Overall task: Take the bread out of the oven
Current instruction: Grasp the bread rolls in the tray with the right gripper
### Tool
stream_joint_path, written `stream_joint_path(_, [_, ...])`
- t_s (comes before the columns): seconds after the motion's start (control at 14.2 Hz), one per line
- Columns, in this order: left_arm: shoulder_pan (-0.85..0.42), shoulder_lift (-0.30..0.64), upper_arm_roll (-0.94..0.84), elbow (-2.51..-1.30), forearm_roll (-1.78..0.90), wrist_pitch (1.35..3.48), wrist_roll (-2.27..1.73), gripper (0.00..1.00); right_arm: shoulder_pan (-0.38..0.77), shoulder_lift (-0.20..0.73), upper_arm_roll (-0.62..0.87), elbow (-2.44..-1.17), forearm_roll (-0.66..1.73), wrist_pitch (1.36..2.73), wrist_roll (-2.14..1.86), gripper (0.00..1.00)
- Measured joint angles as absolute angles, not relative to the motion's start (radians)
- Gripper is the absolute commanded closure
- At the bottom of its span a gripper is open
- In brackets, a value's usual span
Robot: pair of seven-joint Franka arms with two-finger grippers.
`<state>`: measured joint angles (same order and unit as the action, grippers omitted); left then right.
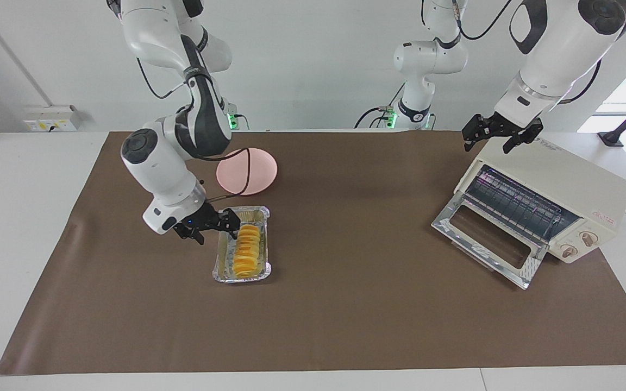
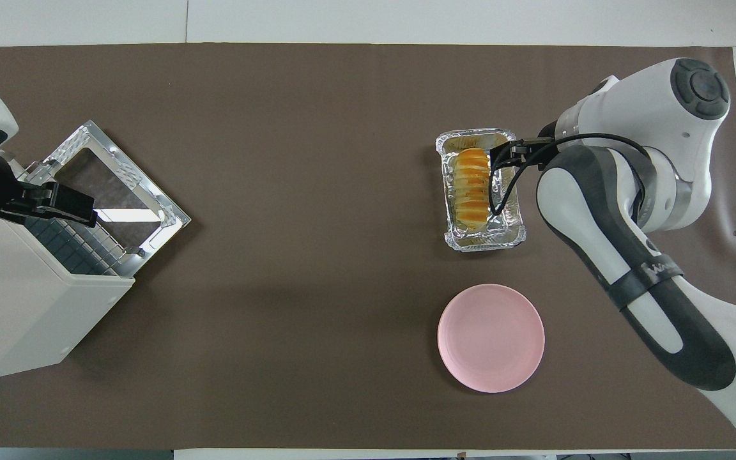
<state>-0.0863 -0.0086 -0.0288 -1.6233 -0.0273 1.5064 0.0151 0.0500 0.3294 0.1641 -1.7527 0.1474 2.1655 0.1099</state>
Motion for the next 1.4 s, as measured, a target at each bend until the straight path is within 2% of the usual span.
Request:
stream_joint_path(0.28, [-0.083,-0.009,-0.016,-1.623,-0.027,1.506,0.015,0.0,0.098,0.392,0.162,-1.777,0.132,2.261,0.176,0.02])
stream_joint_path(0.77, [-0.083,-0.009,-0.016,-1.623,-0.027,1.506,0.015,0.0,0.09,0.412,0.159,-1.848,0.133,2.335,0.178,0.2])
stream_joint_path(0.84, [-0.083,-0.009,-0.016,-1.623,-0.027,1.506,0.015,0.0,0.09,0.412,0.159,-1.851,0.133,2.336,0.183,0.32])
stream_joint_path(0.91, [-0.083,-0.009,-0.016,-1.623,-0.027,1.506,0.015,0.0,0.09,0.412,0.159,-1.855,0.133,2.336,0.185,0.51])
stream_joint_path(1.05, [-0.083,-0.009,-0.016,-1.623,-0.027,1.506,0.015,0.0,0.09,0.412,0.159,-1.863,0.133,2.336,0.185,1.0])
stream_joint_path(1.4, [-0.083,-0.009,-0.016,-1.623,-0.027,1.506,0.015,0.0,0.09,0.399,0.16,-1.843,0.133,2.279,0.185,1.0])
